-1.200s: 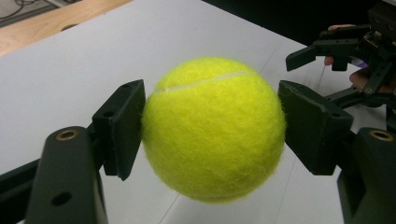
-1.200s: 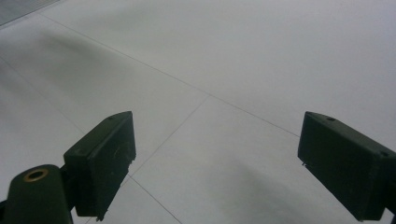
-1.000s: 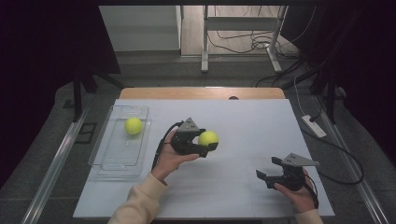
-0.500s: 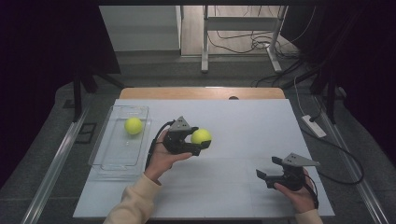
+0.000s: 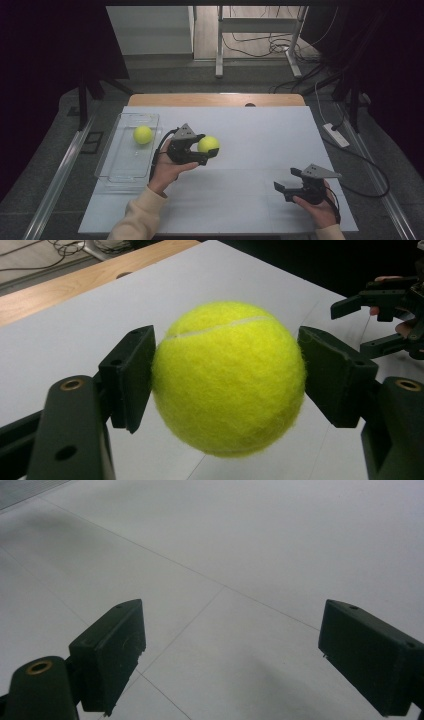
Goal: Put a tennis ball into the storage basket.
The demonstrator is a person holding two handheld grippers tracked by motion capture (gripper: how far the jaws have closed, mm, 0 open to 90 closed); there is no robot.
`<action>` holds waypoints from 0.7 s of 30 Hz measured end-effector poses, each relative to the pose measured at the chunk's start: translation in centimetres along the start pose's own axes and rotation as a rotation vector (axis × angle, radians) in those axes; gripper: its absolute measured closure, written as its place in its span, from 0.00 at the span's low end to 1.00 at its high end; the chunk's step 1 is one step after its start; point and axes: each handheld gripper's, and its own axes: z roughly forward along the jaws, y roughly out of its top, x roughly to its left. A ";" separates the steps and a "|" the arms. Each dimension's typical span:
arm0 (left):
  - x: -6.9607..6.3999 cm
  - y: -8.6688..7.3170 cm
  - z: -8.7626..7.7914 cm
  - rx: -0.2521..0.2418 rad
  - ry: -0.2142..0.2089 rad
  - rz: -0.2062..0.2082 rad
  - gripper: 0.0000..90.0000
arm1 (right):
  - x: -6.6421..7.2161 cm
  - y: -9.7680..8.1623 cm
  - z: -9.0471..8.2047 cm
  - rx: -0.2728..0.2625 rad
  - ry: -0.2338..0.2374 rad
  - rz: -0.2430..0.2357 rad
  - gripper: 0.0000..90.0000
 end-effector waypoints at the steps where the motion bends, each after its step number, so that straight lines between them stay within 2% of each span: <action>1: 0.0 0.0 0.0 0.000 0.000 0.000 0.31 | 0.0 0.0 0.0 0.001 -0.002 -0.002 0.13; 21: 1.1 -0.2 -2.1 -0.041 0.037 -0.034 0.31 | 0.1 0.1 -0.1 -0.004 -0.001 -0.005 0.13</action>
